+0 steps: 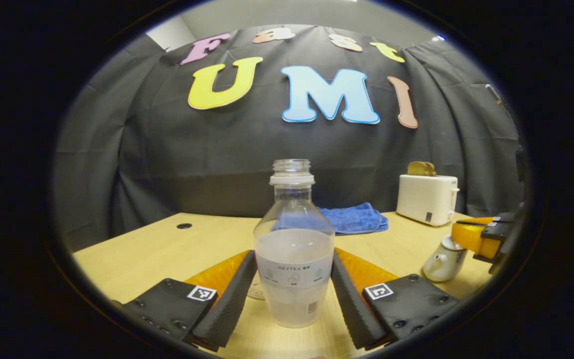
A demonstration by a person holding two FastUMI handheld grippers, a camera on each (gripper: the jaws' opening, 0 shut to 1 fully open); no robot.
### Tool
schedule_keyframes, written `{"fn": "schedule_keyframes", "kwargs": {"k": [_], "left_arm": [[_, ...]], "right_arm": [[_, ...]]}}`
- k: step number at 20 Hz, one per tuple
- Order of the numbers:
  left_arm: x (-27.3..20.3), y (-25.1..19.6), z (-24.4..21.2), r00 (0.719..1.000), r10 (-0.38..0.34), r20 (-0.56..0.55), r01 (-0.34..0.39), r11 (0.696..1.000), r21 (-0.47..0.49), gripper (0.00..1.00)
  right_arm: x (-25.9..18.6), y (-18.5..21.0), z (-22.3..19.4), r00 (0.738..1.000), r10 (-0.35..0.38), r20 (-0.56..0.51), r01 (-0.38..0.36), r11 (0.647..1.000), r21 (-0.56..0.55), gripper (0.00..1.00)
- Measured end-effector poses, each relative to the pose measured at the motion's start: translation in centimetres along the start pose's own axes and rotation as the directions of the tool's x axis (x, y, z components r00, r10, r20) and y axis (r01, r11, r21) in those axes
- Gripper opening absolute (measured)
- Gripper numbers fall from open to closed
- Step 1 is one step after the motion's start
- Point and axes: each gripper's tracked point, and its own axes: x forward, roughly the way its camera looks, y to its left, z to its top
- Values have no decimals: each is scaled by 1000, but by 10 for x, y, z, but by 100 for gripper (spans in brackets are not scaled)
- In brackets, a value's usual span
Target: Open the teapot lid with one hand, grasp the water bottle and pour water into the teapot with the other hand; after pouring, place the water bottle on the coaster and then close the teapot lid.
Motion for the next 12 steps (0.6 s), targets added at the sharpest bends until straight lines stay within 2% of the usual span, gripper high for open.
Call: {"fn": "schedule_keyframes", "kwargs": {"k": [3, 10, 12], "left_arm": [[-1, -1, 1, 1000, -1, 2, 1, 1000, 4, 97], [6, -6, 5, 1000, -2, 29, 2, 1000, 19, 96], [7, -7, 3, 1000, -6, 21, 5, 1000, 18, 87]], "right_arm": [[-10, -3, 20, 998, -7, 58, 7, 1000, -9, 1], [-58, 5, 35, 992, 68, 105, -73, 996, 47, 1], [-72, 4, 34, 991, 77, 114, -83, 995, 49, 1]]}}
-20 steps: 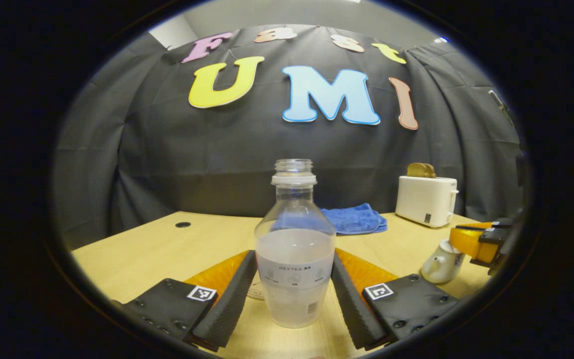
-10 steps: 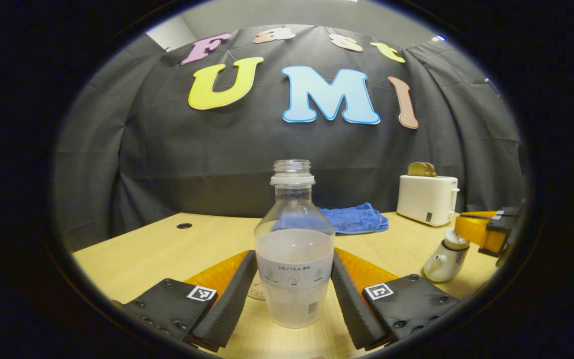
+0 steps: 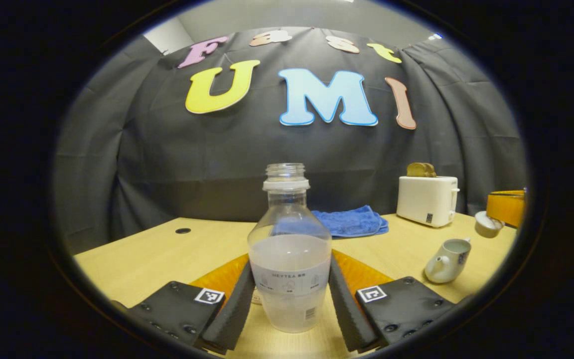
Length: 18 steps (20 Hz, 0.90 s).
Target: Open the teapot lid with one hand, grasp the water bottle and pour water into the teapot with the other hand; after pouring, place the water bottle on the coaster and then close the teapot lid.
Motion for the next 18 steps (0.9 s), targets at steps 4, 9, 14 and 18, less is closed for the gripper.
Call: {"fn": "schedule_keyframes", "kwargs": {"k": [4, 9, 14, 18], "left_arm": [[-8, -4, 9, 1000, -22, -4, 22, 996, 84, 84], [-2, -42, 26, 996, -88, -11, 86, 919, 385, 84], [9, -84, 16, 988, -143, -60, 150, 781, 606, 84], [18, -114, 14, 980, -177, -94, 186, 631, 753, 84]], "right_arm": [[-32, -5, -16, 999, 18, -32, -18, 1000, 1, 1], [-86, -24, -27, 1000, -3, -24, 3, 1000, -8, 1], [-129, -41, -51, 996, -26, -87, 26, 1000, 7, 1], [-150, -29, -59, 995, 4, -99, 1, 999, 47, 1]]}}
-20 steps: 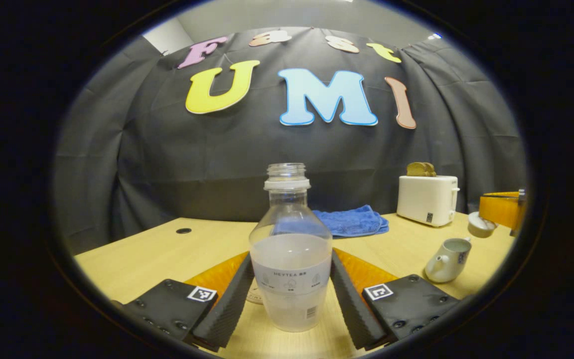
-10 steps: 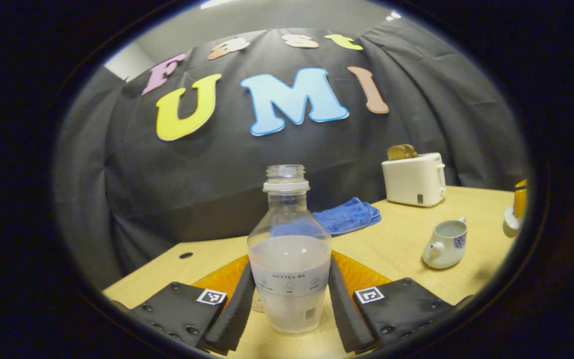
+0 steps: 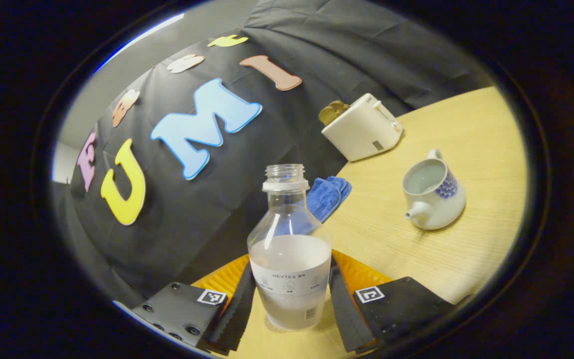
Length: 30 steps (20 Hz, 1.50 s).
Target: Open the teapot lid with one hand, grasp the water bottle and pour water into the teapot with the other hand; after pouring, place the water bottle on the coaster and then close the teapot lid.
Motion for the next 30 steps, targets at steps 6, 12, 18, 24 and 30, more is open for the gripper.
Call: {"fn": "schedule_keyframes", "kwargs": {"k": [6, 12, 18, 24, 30], "left_arm": [[6, -20, 17, 999, -33, -11, 34, 972, 234, 83], [15, -35, 19, 994, -96, -61, 111, 924, 367, 84], [13, -45, 23, 990, -106, -91, 138, 852, 506, 84], [11, -49, 27, 992, -90, -92, 129, 770, 625, 84], [13, -44, 25, 987, -97, -129, 161, 680, 716, 84]], "right_arm": [[-9, 1, -4, 1000, 12, 0, -12, 1000, 13, 1], [-11, -4, -6, 1000, -2, 1, 2, 1000, 20, 1], [-12, -5, -10, 1000, -4, -8, 5, 1000, 25, 1], [-11, -5, -14, 1000, 0, -19, 1, 999, 32, 1], [-12, -7, -16, 1000, -3, -25, 4, 999, 32, 1]]}}
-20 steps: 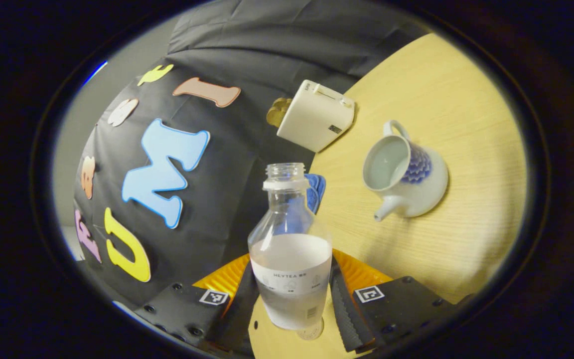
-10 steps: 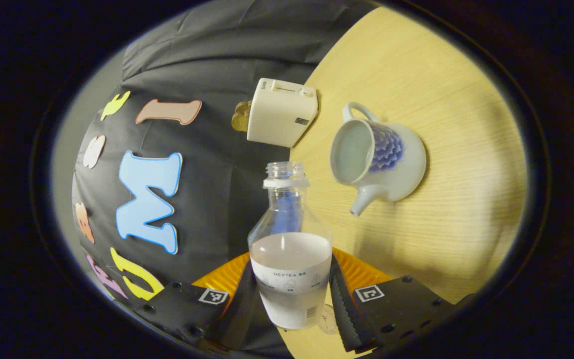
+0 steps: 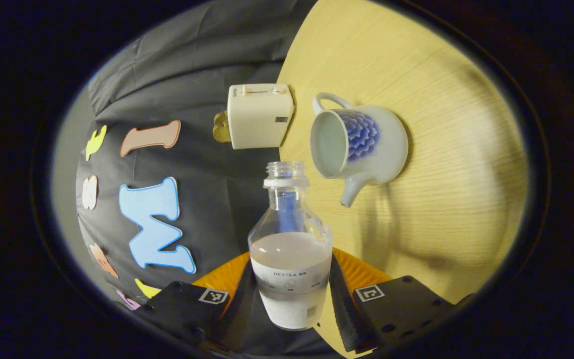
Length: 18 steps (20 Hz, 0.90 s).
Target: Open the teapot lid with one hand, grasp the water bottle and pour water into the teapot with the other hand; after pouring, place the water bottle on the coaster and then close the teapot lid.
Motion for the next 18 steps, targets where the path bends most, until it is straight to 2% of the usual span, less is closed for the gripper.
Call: {"fn": "schedule_keyframes", "kwargs": {"k": [3, 18], "left_arm": [[0, -5, -2, 999, -30, -16, 31, 998, 50, 84], [3, 16, 1, 1000, 7, -27, -1, 972, 234, 84]], "right_arm": [[0, -2, 0, 1000, -4, 4, 4, 1000, 5, 1], [1, -2, -2, 1000, 0, -4, 0, 1000, 8, 1]]}}
